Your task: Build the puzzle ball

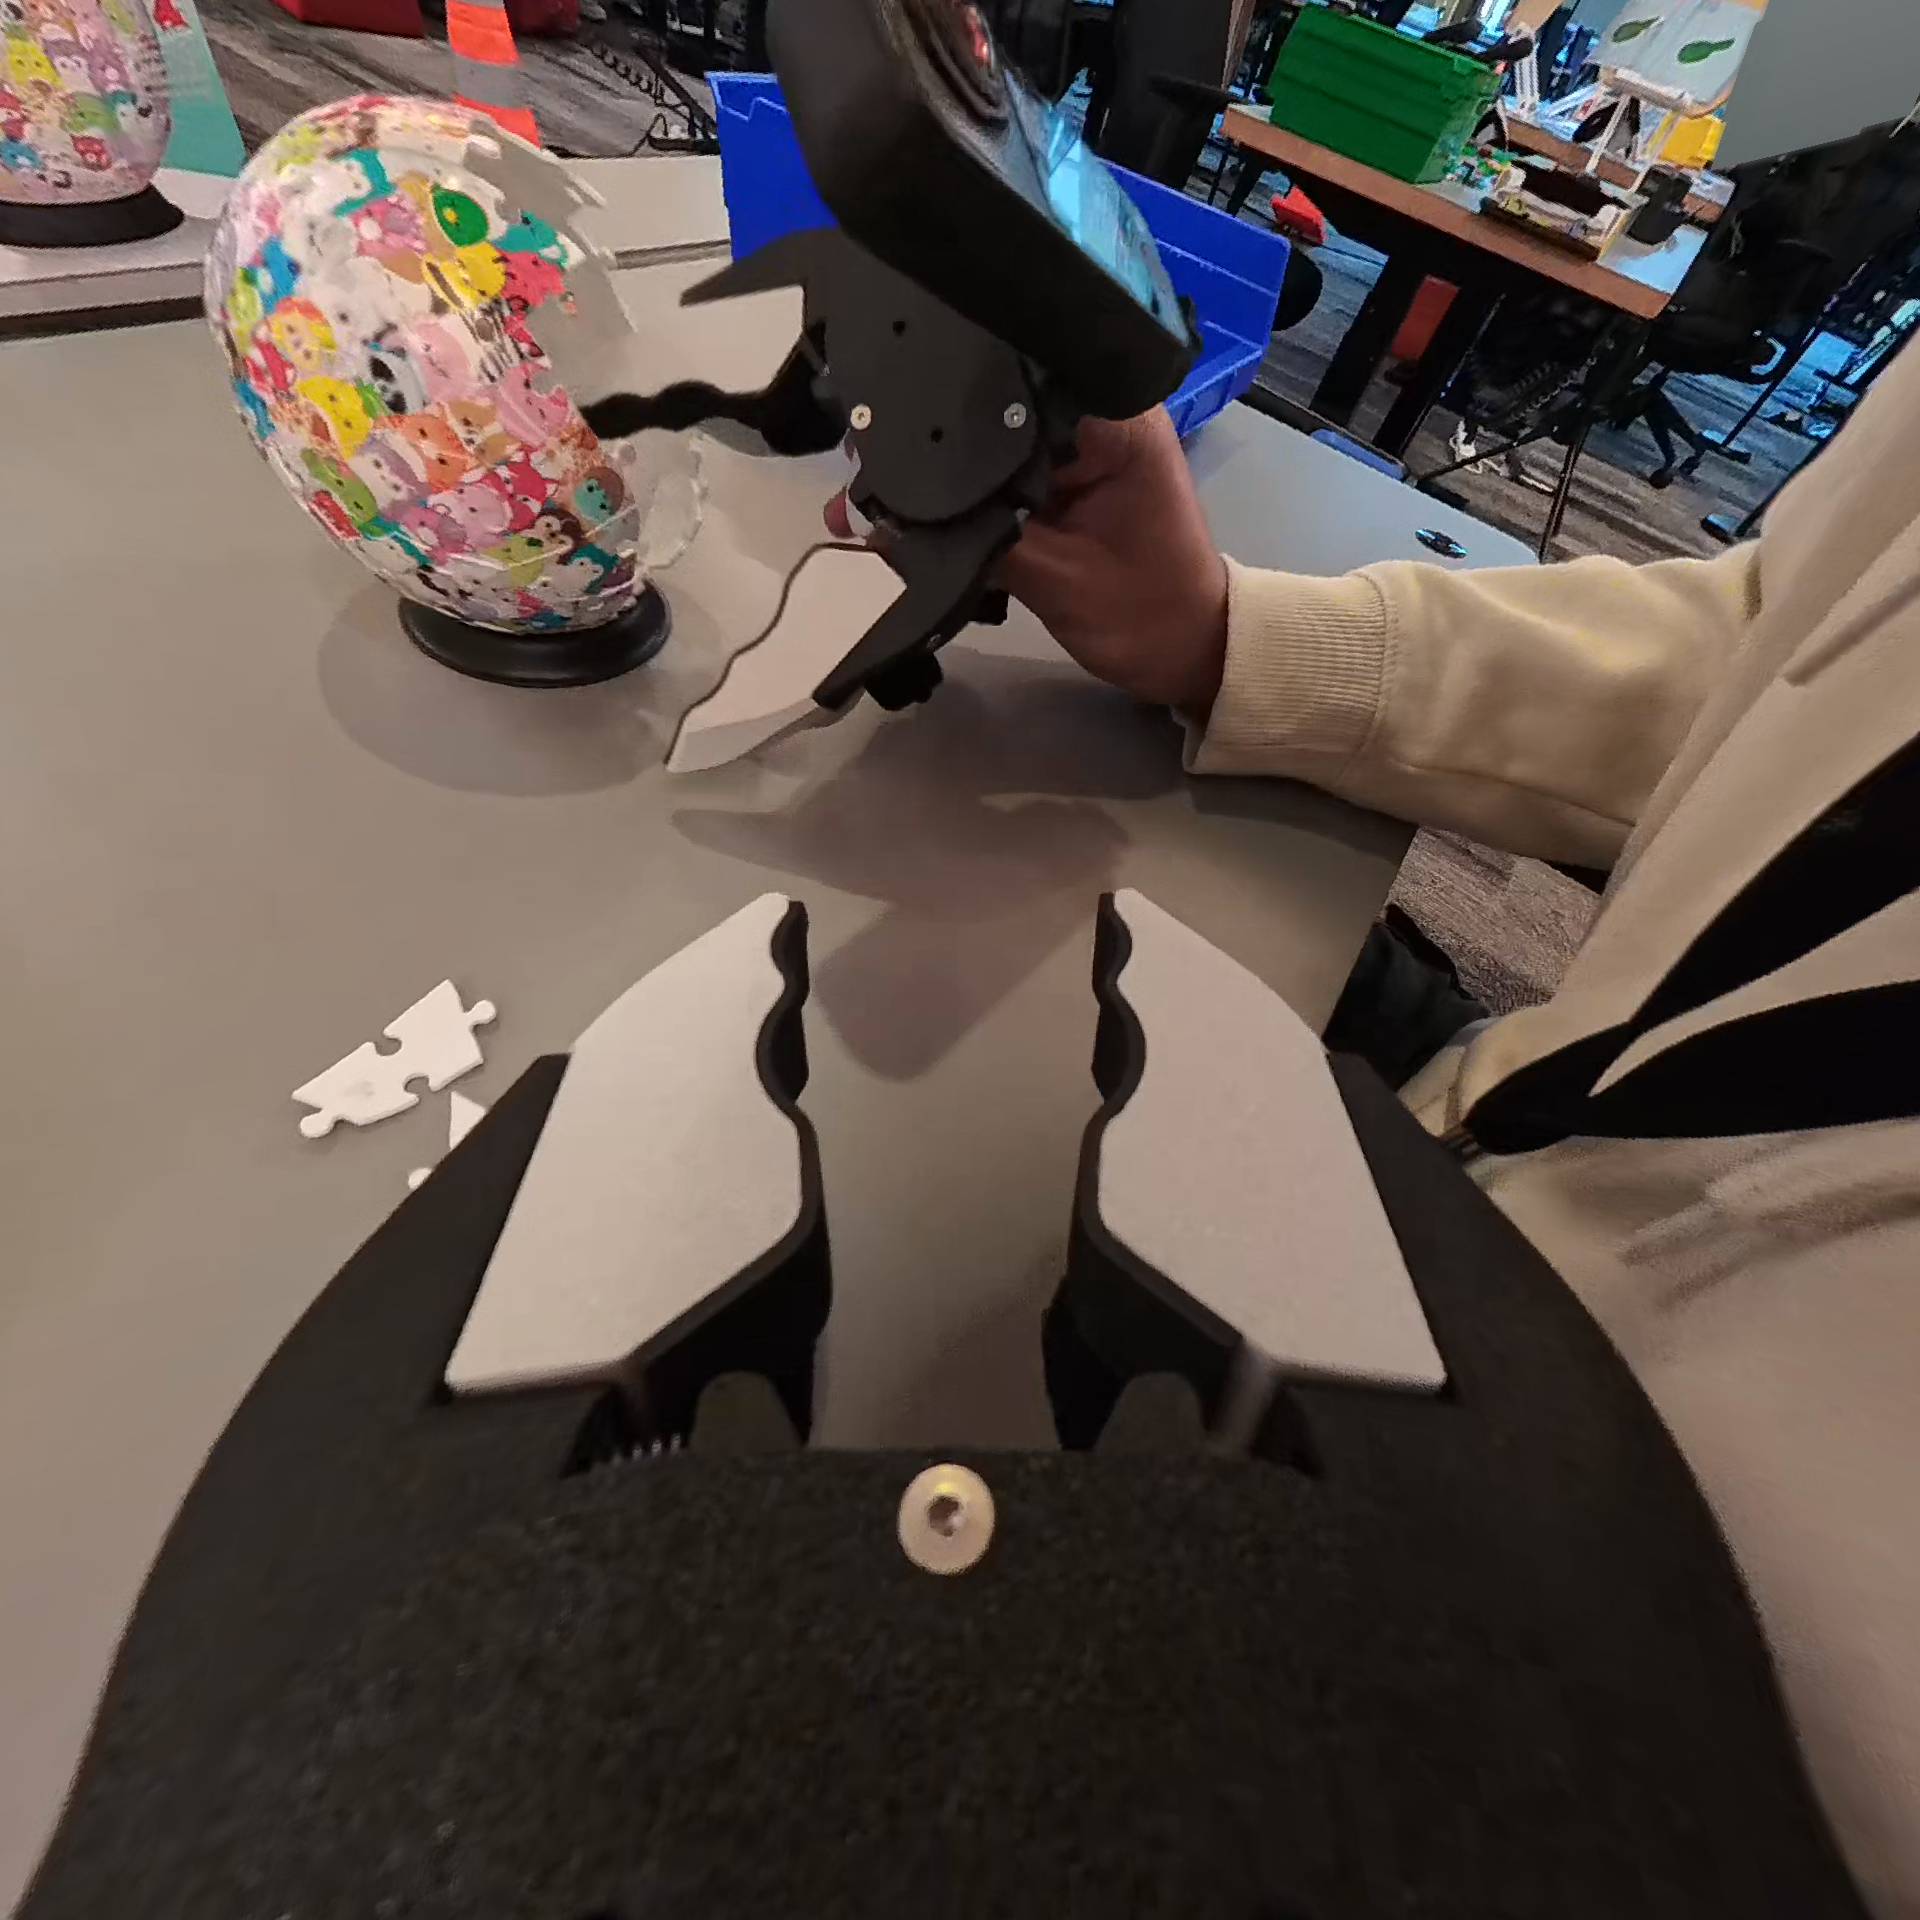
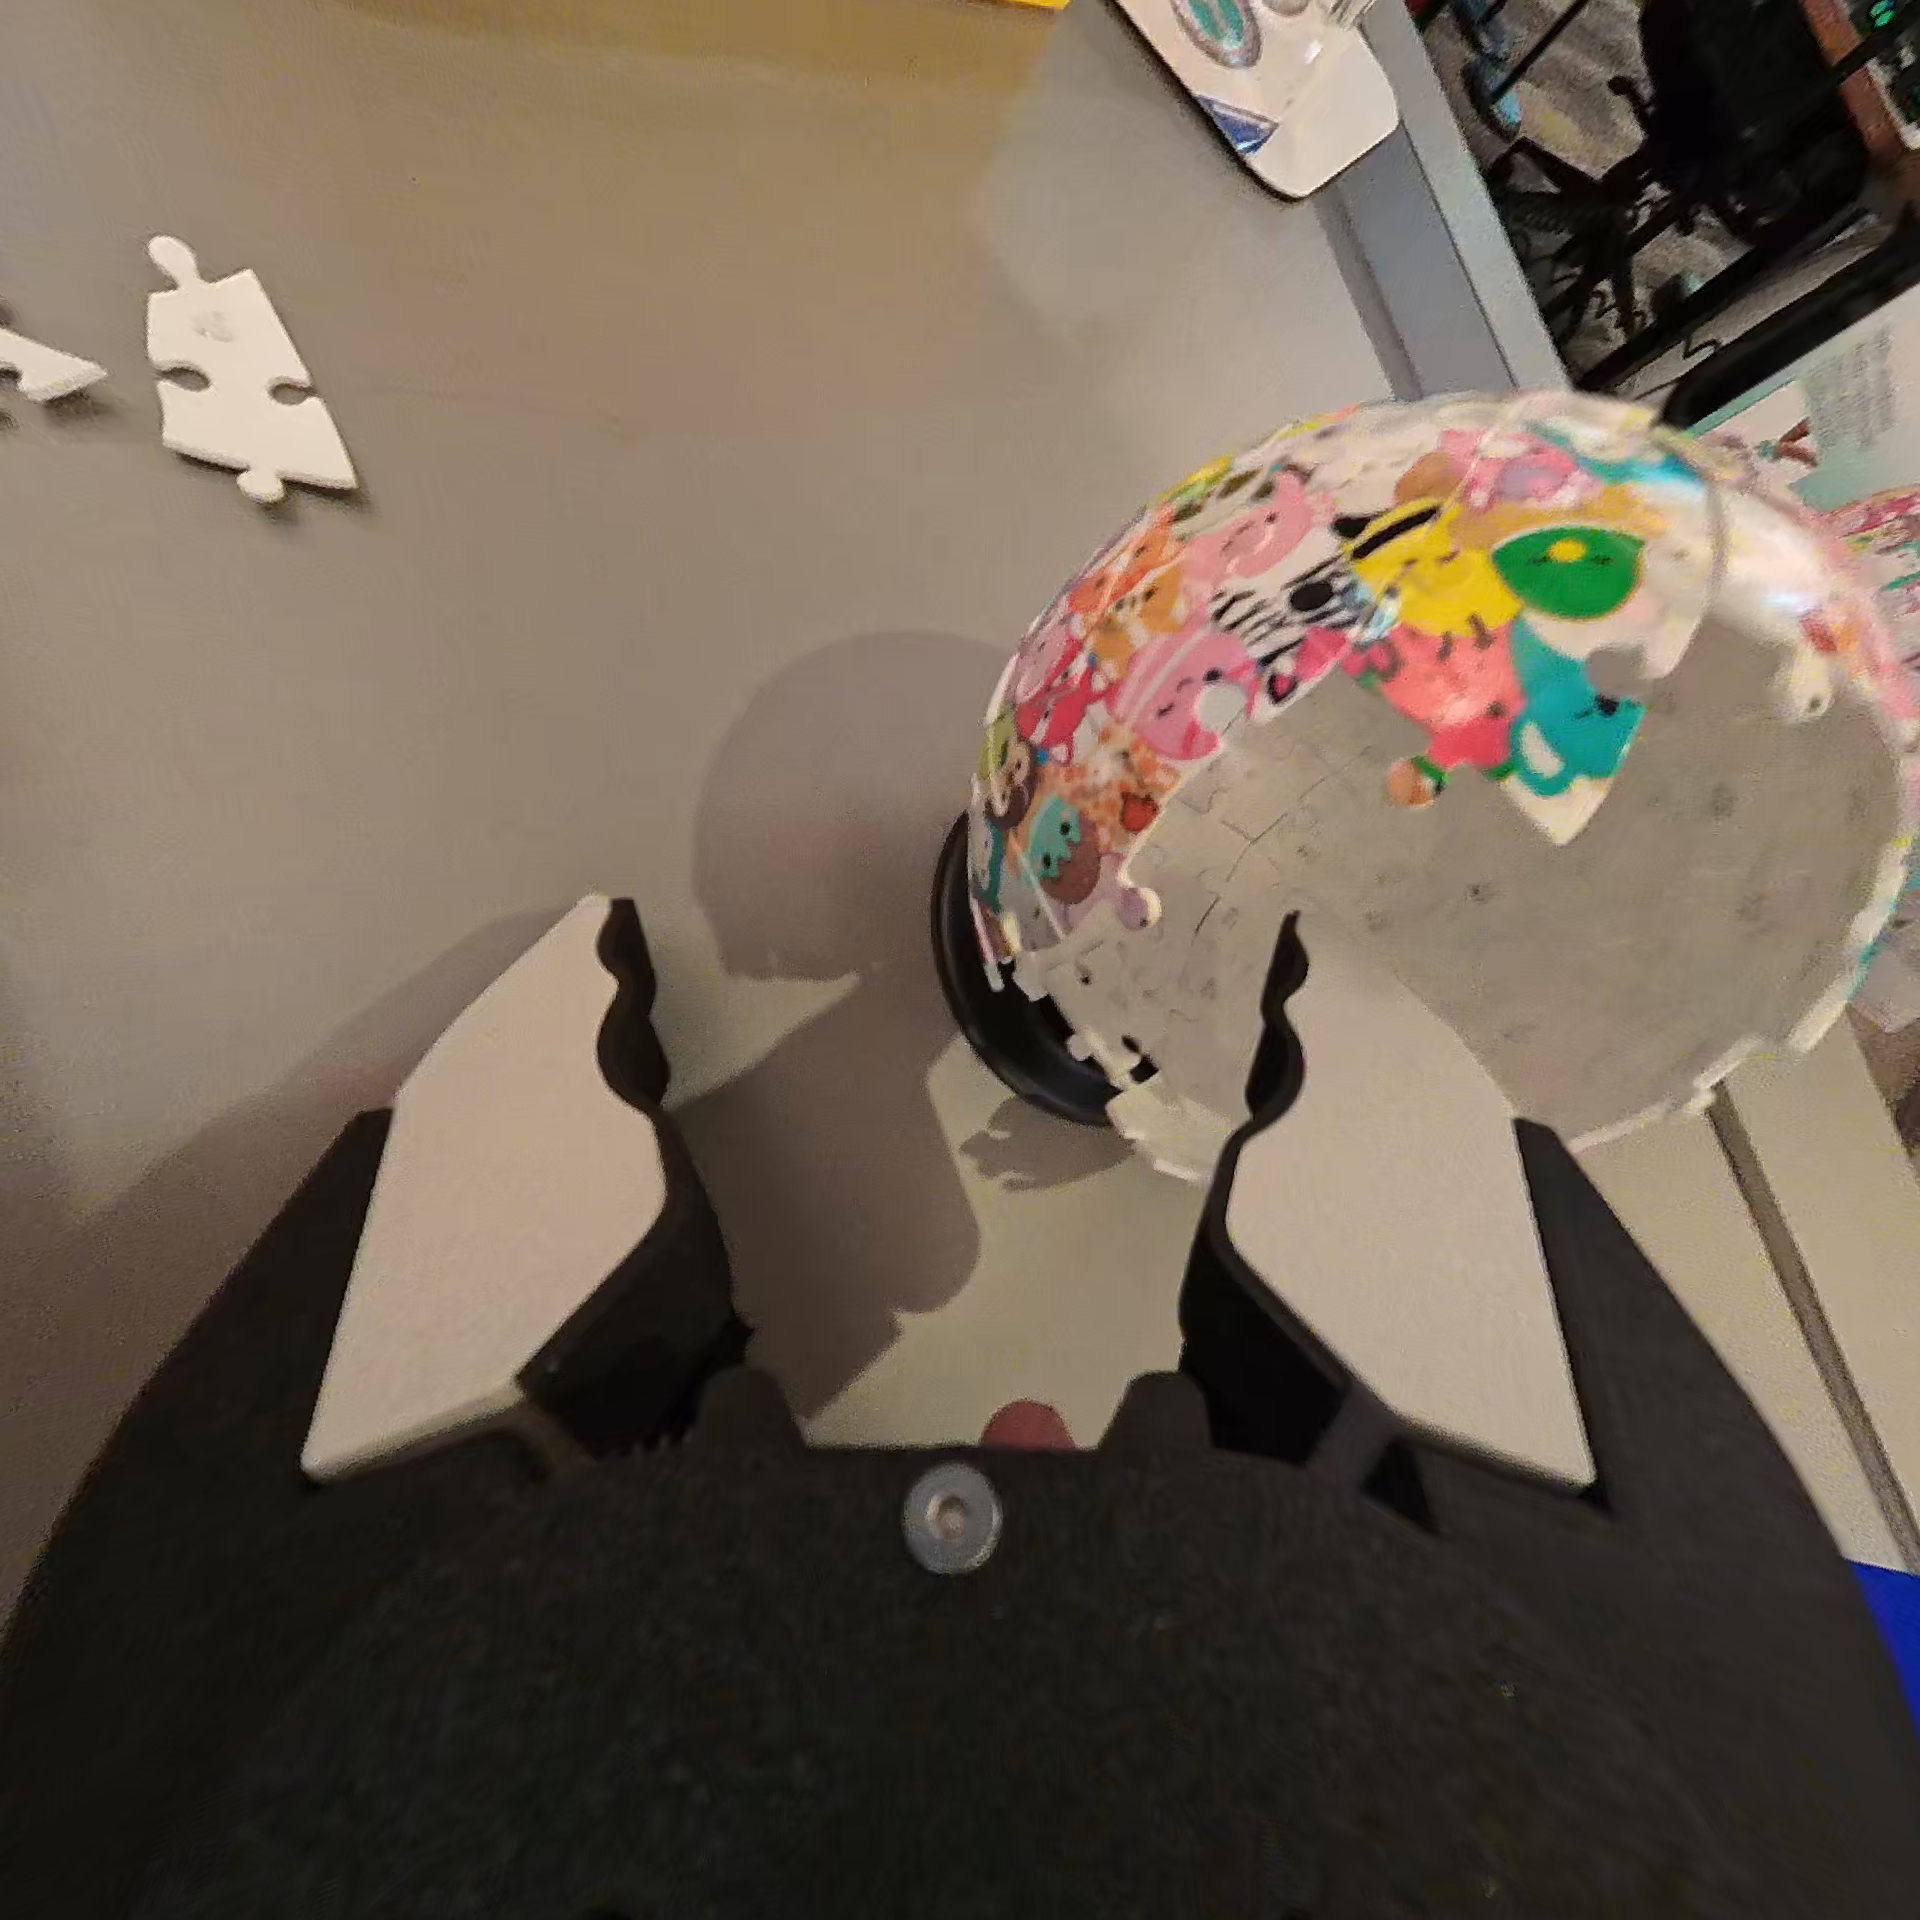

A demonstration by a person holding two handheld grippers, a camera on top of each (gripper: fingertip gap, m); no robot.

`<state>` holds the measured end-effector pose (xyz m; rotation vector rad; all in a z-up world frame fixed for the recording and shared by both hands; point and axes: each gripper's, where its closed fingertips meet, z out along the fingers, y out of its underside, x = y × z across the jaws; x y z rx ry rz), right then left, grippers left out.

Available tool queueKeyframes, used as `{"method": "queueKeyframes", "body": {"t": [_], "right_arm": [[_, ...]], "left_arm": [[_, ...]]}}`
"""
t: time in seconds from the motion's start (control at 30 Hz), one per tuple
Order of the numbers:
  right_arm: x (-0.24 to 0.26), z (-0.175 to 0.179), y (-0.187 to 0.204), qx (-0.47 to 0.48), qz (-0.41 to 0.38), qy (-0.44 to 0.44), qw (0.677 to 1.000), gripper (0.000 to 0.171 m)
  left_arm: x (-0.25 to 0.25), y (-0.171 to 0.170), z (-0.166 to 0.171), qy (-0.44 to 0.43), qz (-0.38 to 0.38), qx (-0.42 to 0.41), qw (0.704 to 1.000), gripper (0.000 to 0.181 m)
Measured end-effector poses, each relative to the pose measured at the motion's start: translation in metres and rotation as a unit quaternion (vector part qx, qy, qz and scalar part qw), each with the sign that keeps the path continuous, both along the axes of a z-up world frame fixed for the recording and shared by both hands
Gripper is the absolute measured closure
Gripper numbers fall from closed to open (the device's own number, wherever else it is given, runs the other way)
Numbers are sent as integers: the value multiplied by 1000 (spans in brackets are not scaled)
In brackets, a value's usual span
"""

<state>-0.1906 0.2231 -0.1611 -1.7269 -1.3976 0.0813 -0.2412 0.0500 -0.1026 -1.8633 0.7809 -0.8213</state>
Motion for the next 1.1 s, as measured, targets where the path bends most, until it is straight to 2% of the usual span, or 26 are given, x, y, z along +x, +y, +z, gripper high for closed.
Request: {"method": "queueKeyframes", "body": {"t": [0.13,0.23,0.3,0.47,0.6,0.7,0.97,1.1], "right_arm": [[6,-8,-3,-29,15,-10,999,61],[18,-8,0,-38,30,-58,997,63],[22,-9,-10,-70,90,-90,989,67],[30,-20,-16,-100,151,-164,970,72],[29,-25,-17,-130,161,-182,961,80],[33,-28,-17,-161,157,-193,955,78],[33,-25,-8,-124,134,-210,961,87],[37,-26,-6,-150,118,-207,959,84]], "left_arm": [[8,6,-2,11,-17,0,1000,129],[11,12,3,16,-29,7,999,129],[10,16,3,25,-32,14,999,129],[7,21,-4,38,-28,10,999,129],[7,22,-8,46,-24,10,999,129],[7,22,-7,41,-23,8,999,129],[5,24,-11,32,-28,-4,999,129],[5,24,-10,27,-29,-6,999,129]]}}
